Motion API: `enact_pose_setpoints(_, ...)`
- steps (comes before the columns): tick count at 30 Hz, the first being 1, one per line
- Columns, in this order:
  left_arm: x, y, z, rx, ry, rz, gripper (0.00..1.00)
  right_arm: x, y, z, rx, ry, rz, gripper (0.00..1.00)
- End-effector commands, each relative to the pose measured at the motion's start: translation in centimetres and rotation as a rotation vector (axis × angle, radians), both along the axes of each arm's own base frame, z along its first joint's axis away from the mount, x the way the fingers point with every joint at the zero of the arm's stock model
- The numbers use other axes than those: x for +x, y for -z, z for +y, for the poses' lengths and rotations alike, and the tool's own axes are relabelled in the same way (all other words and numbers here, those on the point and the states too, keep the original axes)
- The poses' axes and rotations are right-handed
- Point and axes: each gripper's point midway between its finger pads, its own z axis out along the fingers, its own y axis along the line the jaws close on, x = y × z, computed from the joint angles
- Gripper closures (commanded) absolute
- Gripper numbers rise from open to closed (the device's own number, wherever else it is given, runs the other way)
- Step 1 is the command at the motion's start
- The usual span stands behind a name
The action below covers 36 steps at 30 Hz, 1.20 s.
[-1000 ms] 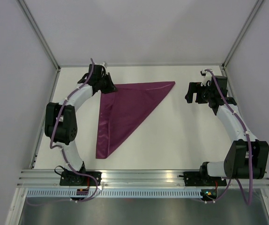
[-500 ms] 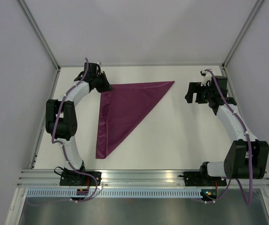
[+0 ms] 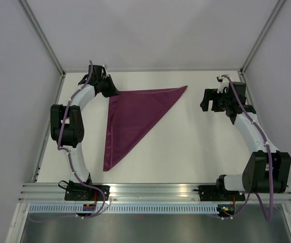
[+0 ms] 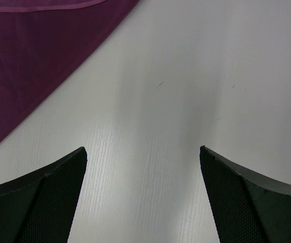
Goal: Fold the napkin, place the utensils inside, and roll it up
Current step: Fold the napkin
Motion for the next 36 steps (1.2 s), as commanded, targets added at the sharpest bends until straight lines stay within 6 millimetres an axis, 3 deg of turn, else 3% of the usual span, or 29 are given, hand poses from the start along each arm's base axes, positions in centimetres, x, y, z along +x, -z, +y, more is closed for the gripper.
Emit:
enact_pose_setpoints(1, 0.6, -1.0, -0.1, -0.026, 0.02, -0.005, 0.98, 0.2, -0.4, 0.0, 0.003, -0.007, -0.008, 0.04)
enact_pose_setpoints(36, 3.5, -0.6, 2.2, -0.008, -0.006, 0.004, 0.98, 0.4, 0.2, -0.3, -0.022, -0.013, 0.001, 0.03)
